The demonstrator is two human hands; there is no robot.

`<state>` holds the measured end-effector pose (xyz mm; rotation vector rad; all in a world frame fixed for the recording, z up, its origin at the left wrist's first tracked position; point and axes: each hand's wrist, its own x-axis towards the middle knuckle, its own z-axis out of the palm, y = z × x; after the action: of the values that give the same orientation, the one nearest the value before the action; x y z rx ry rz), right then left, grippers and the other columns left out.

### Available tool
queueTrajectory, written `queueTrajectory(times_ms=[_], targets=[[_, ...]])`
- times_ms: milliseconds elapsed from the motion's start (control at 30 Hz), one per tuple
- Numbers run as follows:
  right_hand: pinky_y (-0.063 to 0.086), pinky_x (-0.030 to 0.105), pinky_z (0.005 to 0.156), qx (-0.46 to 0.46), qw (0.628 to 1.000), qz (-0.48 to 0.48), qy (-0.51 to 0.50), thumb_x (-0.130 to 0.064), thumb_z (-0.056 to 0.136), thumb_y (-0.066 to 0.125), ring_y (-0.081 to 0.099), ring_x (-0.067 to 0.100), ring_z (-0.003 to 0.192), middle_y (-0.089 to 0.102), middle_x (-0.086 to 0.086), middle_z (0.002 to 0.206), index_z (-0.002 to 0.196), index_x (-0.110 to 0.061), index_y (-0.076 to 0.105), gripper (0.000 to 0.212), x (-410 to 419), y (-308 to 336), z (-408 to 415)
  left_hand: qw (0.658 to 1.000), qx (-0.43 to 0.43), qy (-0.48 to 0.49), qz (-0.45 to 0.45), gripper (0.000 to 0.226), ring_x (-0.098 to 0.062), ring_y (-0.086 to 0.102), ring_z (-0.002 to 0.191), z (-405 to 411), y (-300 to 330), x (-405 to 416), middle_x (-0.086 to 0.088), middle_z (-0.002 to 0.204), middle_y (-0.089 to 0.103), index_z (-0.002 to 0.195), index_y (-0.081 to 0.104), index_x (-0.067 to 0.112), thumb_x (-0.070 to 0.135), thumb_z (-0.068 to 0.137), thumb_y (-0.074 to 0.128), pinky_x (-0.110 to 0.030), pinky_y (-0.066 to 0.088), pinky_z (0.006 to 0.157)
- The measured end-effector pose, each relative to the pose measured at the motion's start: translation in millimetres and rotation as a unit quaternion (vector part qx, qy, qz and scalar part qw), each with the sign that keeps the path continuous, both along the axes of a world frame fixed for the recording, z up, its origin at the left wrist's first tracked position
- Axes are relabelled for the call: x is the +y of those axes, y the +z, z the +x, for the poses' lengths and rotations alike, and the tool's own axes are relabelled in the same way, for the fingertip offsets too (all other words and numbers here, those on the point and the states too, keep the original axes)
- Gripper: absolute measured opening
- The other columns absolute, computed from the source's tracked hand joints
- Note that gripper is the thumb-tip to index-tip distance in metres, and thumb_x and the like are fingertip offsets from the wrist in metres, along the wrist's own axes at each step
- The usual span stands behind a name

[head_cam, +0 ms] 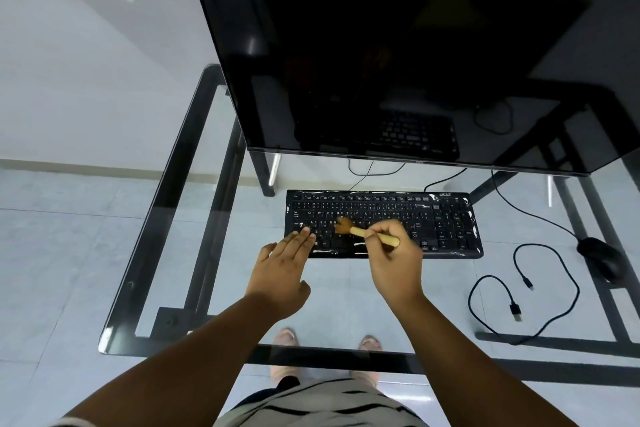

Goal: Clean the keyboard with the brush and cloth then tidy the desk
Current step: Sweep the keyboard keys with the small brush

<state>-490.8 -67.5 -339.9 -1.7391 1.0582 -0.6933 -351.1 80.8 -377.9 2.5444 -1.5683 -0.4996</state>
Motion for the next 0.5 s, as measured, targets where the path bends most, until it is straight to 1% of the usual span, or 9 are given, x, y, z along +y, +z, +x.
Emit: queueTrajectory(times_ms=[67, 100, 133, 200, 267, 333, 367, 433, 500], targets=[[0.032, 0.023, 0.045, 0.015, 0.997, 0.018, 0.067, -0.007, 0.086, 0.063, 0.042, 0.008, 0.044, 0.058, -0.003, 0.055, 0.079, -0.019, 0.063, 0.014, 0.5, 2.9, -0.6, 1.0, -0.001, 0.005, 0.001, 0.078, -0.011, 0.005, 0.148, -0.8, 0.7, -0.5, 0.008, 0.162, 0.002, 0.155, 0.008, 0.025, 0.035, 0.087, 0.046, -0.034, 0.009, 0.117], [0.032, 0.022, 0.044, 0.038, 0.995, 0.007, 0.088, -0.008, 0.085, 0.064, 0.042, 0.007, 0.043, 0.059, -0.007, 0.054, 0.078, -0.02, 0.064, 0.014, 1.1, 2.9, -1.8, 1.0, -0.001, 0.008, 0.002, 0.078, -0.011, 0.004, 0.148, -1.2, 1.5, -0.7, 0.008, 0.162, 0.001, 0.155, 0.008, 0.024, 0.035, 0.087, 0.046, -0.034, 0.008, 0.117], [0.032, 0.021, 0.043, 0.057, 0.994, -0.009, 0.088, -0.008, 0.085, 0.063, 0.043, 0.006, 0.042, 0.059, -0.014, 0.053, 0.077, -0.02, 0.063, 0.014, 1.0, 2.9, -3.3, 1.0, -0.001, 0.011, 0.003, 0.078, -0.011, 0.004, 0.148, -2.0, 1.8, -1.0, 0.008, 0.162, 0.001, 0.155, 0.007, 0.024, 0.035, 0.088, 0.045, -0.034, 0.008, 0.117], [0.031, 0.017, 0.042, 0.061, 0.997, -0.031, 0.031, -0.008, 0.085, 0.062, 0.045, 0.008, 0.041, 0.059, -0.025, 0.054, 0.076, -0.018, 0.062, 0.014, -2.3, 3.4, -6.4, 1.0, 0.0, 0.015, 0.001, 0.077, -0.011, 0.004, 0.148, -4.1, 2.6, -2.0, 0.008, 0.162, 0.002, 0.155, 0.007, 0.024, 0.033, 0.088, 0.045, -0.034, 0.007, 0.117], [0.033, 0.019, 0.043, 0.021, 0.999, -0.028, -0.022, -0.007, 0.085, 0.062, 0.045, 0.008, 0.042, 0.06, -0.019, 0.055, 0.076, -0.018, 0.061, 0.014, -8.0, 3.1, -8.7, 1.0, 0.003, 0.019, -0.002, 0.077, -0.011, 0.004, 0.148, -5.8, 3.4, -2.0, 0.008, 0.162, 0.003, 0.155, 0.008, 0.023, 0.031, 0.087, 0.045, -0.034, 0.008, 0.116], [0.033, 0.025, 0.044, -0.014, 1.0, -0.014, -0.004, -0.008, 0.087, 0.064, 0.044, 0.01, 0.045, 0.06, -0.005, 0.056, 0.079, -0.018, 0.062, 0.013, -12.2, 3.9, -8.4, 1.0, -0.001, 0.021, 0.0, 0.077, -0.011, 0.005, 0.148, -6.4, 3.7, -2.0, 0.008, 0.162, 0.004, 0.155, 0.008, 0.023, 0.031, 0.087, 0.045, -0.034, 0.008, 0.116], [0.033, 0.026, 0.044, -0.014, 1.0, -0.008, 0.022, -0.009, 0.088, 0.065, 0.043, 0.011, 0.045, 0.06, -0.004, 0.057, 0.082, -0.018, 0.064, 0.011, -13.1, 3.8, -7.7, 1.0, -0.005, 0.022, 0.001, 0.077, -0.011, 0.006, 0.148, -6.3, 3.8, -2.1, 0.008, 0.162, 0.005, 0.154, 0.008, 0.023, 0.032, 0.087, 0.045, -0.034, 0.008, 0.116], [0.031, 0.02, 0.044, 0.012, 0.998, -0.002, 0.062, -0.012, 0.089, 0.066, 0.042, 0.005, 0.043, 0.06, -0.01, 0.056, 0.085, -0.018, 0.065, 0.007, -14.2, 1.7, -7.4, 1.0, -0.012, 0.028, 0.001, 0.077, -0.013, 0.01, 0.147, -7.3, 4.3, -4.4, 0.006, 0.162, 0.009, 0.154, 0.009, 0.022, 0.038, 0.089, 0.045, -0.035, 0.011, 0.116], [0.032, 0.017, 0.044, 0.033, 0.999, -0.027, 0.029, -0.015, 0.089, 0.065, 0.047, 0.005, 0.044, 0.061, -0.013, 0.057, 0.087, -0.02, 0.065, 0.006, -16.9, -1.1, -8.9, 0.999, -0.018, 0.035, 0.001, 0.077, -0.015, 0.016, 0.146, -9.7, 4.5, -8.2, 0.005, 0.161, 0.015, 0.154, 0.011, 0.021, 0.044, 0.089, 0.045, -0.036, 0.015, 0.115]])
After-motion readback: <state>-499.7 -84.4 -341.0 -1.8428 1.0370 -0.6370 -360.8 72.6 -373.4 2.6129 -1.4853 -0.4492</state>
